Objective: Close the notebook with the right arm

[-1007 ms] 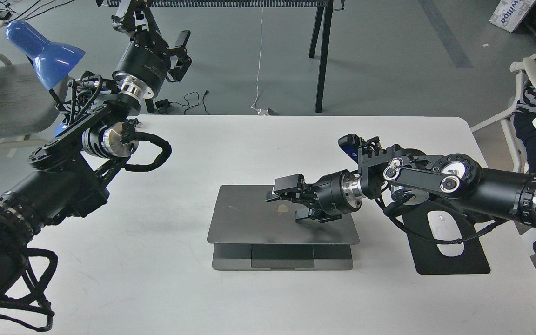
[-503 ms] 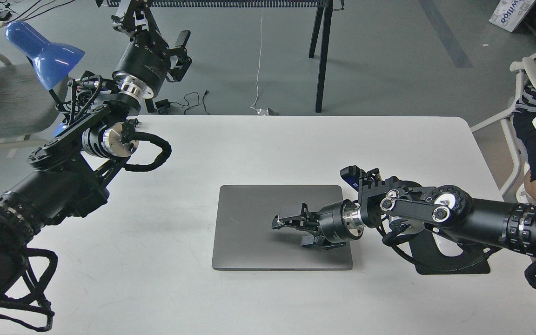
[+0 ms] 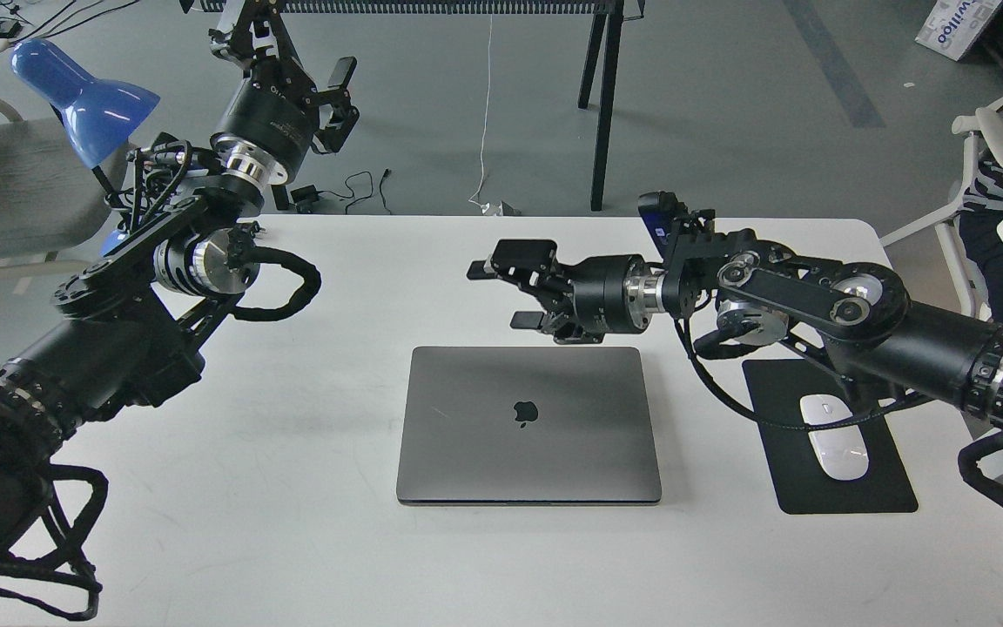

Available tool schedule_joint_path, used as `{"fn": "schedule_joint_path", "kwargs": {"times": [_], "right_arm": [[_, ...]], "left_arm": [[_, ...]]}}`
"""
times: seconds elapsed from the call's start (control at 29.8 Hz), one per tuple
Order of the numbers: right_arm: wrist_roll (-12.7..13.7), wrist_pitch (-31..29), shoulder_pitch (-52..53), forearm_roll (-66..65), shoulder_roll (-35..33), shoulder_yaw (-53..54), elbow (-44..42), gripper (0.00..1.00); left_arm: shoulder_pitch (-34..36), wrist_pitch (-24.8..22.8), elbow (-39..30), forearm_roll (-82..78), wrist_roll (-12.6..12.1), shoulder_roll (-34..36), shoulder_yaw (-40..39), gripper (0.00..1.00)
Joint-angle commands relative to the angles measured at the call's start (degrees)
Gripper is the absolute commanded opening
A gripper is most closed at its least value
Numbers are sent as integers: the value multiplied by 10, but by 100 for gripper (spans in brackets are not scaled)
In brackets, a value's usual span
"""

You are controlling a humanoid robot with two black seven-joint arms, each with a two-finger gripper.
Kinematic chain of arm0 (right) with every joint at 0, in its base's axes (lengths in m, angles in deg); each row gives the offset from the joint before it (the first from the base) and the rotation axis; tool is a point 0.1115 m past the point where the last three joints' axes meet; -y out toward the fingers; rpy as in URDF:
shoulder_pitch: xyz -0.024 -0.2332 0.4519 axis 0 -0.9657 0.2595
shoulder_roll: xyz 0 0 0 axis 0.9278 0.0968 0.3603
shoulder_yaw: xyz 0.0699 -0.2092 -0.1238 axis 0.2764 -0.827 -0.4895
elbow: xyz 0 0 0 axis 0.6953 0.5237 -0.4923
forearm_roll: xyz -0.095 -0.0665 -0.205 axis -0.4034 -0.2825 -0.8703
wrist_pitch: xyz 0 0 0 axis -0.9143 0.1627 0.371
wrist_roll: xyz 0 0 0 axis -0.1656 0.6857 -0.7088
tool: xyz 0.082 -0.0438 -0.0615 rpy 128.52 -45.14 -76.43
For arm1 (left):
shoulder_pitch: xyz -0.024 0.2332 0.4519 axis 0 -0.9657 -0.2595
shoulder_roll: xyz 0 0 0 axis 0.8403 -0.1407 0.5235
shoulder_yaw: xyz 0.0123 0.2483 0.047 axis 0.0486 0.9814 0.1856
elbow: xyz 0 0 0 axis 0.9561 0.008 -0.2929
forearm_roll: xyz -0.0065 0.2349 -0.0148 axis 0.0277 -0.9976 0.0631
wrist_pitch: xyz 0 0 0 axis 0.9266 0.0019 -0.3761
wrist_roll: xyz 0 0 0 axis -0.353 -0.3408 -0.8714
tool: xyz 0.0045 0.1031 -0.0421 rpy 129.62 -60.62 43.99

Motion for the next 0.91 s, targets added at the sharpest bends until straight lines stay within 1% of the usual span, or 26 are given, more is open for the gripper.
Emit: {"fn": "schedule_joint_path", "kwargs": {"times": [0.0, 0.13, 0.23, 0.34, 0.54, 0.67, 0.87], "right_arm": [[1, 2, 7, 0, -17, 117, -6, 100], [1, 5, 2, 3, -18, 211, -27, 100], [-1, 12, -4, 6, -18, 258, -55, 100], [-4, 13, -20, 7, -18, 301, -66, 100], [-6, 16, -58, 10, -19, 361, -75, 100], [-7, 16, -90, 49, -17, 406, -79, 100], [-8, -16, -132, 115, -16, 451, -80, 100]], "left_arm": [[0, 0, 0, 0, 0, 0, 1, 100], [0, 0, 0, 0, 0, 0, 1, 100], [0, 0, 0, 0, 0, 0, 1, 100], [0, 0, 0, 0, 0, 0, 1, 100], [0, 0, 0, 0, 0, 0, 0, 100], [0, 0, 0, 0, 0, 0, 1, 100], [0, 0, 0, 1, 0, 0, 1, 100]]}}
